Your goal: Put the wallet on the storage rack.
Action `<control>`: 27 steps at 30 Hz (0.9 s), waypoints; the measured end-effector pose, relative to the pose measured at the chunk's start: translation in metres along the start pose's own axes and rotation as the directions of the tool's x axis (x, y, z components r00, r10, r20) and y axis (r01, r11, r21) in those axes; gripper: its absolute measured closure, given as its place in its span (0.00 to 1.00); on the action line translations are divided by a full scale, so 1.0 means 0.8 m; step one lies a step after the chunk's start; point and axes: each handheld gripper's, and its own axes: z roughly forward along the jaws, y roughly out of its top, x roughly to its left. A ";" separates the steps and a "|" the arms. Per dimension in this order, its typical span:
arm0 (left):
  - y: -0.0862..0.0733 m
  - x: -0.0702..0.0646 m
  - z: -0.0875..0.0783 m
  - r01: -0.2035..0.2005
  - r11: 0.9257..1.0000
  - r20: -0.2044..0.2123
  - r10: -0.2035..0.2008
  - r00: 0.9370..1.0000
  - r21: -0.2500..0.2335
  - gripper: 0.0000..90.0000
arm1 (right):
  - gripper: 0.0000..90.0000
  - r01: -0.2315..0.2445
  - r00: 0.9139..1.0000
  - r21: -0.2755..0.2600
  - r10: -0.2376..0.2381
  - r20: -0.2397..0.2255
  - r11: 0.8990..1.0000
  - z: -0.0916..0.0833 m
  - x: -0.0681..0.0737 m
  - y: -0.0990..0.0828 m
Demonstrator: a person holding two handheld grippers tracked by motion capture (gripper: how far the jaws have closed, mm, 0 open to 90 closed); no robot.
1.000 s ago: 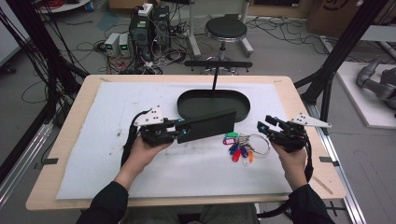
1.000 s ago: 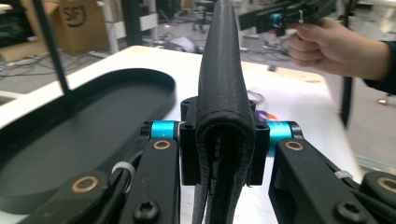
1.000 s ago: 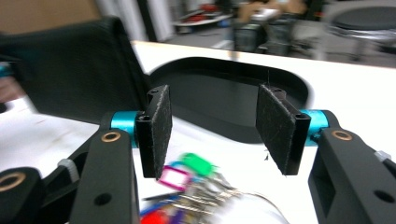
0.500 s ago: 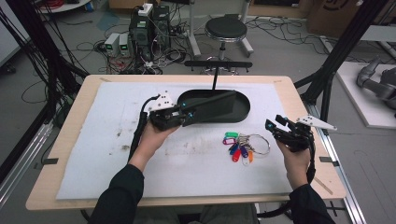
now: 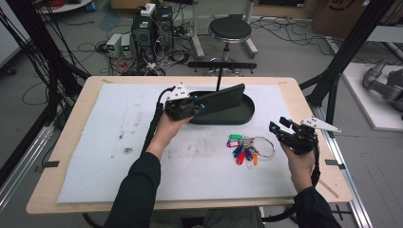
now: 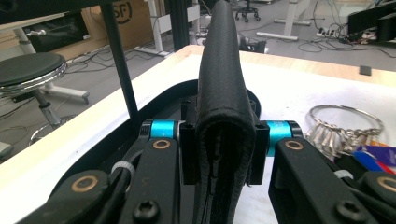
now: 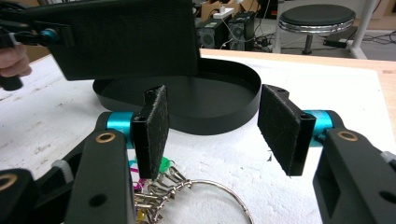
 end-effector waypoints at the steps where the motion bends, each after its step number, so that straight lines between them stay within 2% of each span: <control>1: -0.001 0.001 0.004 -0.008 1.000 -0.004 0.008 1.000 -0.007 0.81 | 0.49 0.000 1.000 0.000 0.000 0.002 1.000 0.000 0.000 0.000; 3: -0.004 0.004 0.012 -0.014 1.000 -0.005 0.014 1.000 -0.016 0.81 | 0.49 0.001 1.000 -0.001 -0.001 0.002 1.000 0.000 0.000 0.000; 5: -0.007 0.008 0.021 0.004 1.000 -0.002 -0.004 1.000 -0.022 0.81 | 0.49 0.001 1.000 0.001 -0.001 0.001 1.000 0.001 0.000 0.000; 12: -0.021 0.017 0.047 0.011 1.000 -0.014 -0.011 1.000 0.017 0.81 | 0.49 0.009 1.000 0.003 -0.009 -0.005 1.000 0.004 0.000 -0.001; 16: -0.029 0.021 0.052 0.025 0.999 -0.025 -0.024 0.999 0.032 0.81 | 0.49 0.011 1.000 0.006 -0.011 -0.003 1.000 0.005 0.000 -0.001; 17: -0.034 0.025 0.055 0.044 0.998 -0.032 -0.043 0.999 0.039 0.81 | 0.49 0.008 1.000 0.008 -0.008 -0.005 1.000 0.005 0.001 -0.001; 19: -0.038 0.027 0.056 0.049 0.998 -0.040 -0.048 0.998 0.046 0.81 | 0.49 0.014 1.000 0.007 -0.014 -0.004 1.000 0.006 0.000 -0.001; 27: -0.048 0.032 0.061 0.077 0.996 -0.054 -0.074 0.996 0.040 0.81 | 0.49 0.024 1.000 0.010 -0.024 -0.002 1.000 0.008 0.003 -0.001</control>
